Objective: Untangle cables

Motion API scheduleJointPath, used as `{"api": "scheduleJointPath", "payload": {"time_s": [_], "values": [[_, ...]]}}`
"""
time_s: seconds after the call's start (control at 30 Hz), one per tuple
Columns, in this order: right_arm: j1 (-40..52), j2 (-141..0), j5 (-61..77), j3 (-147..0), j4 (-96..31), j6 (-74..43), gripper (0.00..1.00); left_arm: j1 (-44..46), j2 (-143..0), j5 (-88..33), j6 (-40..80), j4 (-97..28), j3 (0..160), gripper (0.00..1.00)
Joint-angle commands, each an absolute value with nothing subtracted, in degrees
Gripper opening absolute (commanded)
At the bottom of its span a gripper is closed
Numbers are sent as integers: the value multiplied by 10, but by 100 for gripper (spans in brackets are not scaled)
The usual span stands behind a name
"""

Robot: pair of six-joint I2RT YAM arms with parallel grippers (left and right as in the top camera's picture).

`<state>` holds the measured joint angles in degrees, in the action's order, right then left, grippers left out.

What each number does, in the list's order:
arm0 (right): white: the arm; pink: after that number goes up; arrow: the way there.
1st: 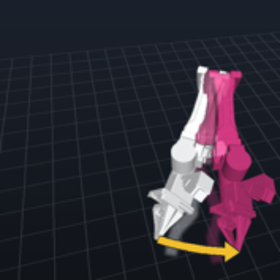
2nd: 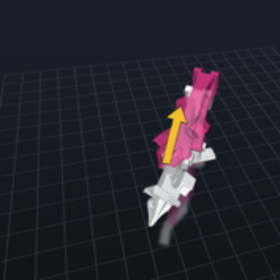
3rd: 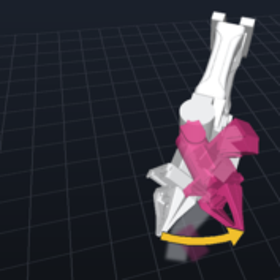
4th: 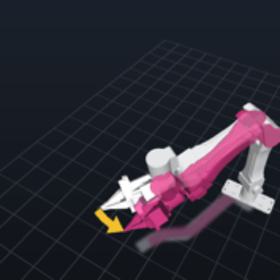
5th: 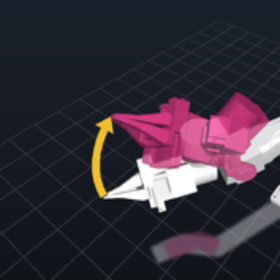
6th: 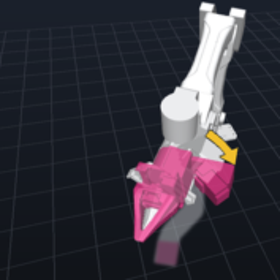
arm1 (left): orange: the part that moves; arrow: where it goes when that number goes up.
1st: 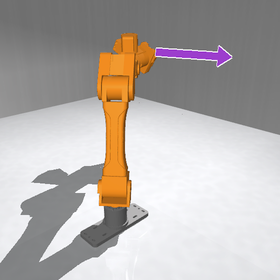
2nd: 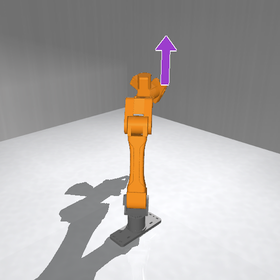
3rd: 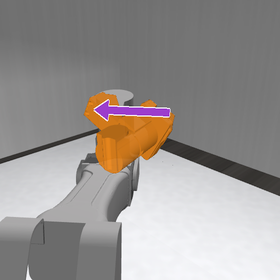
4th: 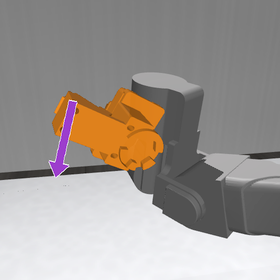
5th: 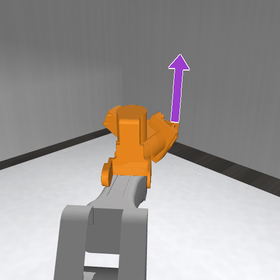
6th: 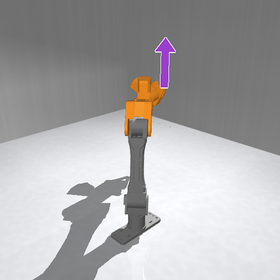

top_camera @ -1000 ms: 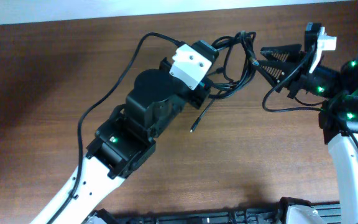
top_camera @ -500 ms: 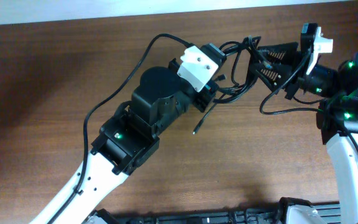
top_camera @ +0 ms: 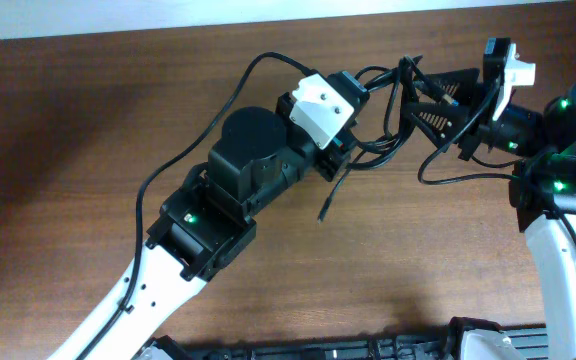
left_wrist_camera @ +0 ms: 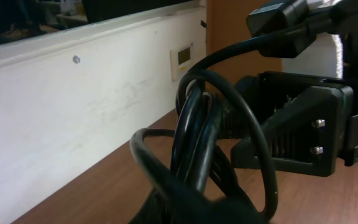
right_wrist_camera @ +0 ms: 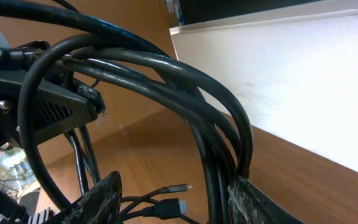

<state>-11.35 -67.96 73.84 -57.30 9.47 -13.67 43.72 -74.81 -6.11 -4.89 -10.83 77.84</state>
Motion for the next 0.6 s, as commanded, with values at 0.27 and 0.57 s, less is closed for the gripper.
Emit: {"api": "scheduleJointPath", "payload": {"time_s": [0.27,0.57], "values": [[-109,-678,807,-573,95,-135,53,438,-762,-97,-36,-94,784,0],[-109,-678,840,-573,119,-135,53,438,-763,-107,-26,-84,784,0]]}}
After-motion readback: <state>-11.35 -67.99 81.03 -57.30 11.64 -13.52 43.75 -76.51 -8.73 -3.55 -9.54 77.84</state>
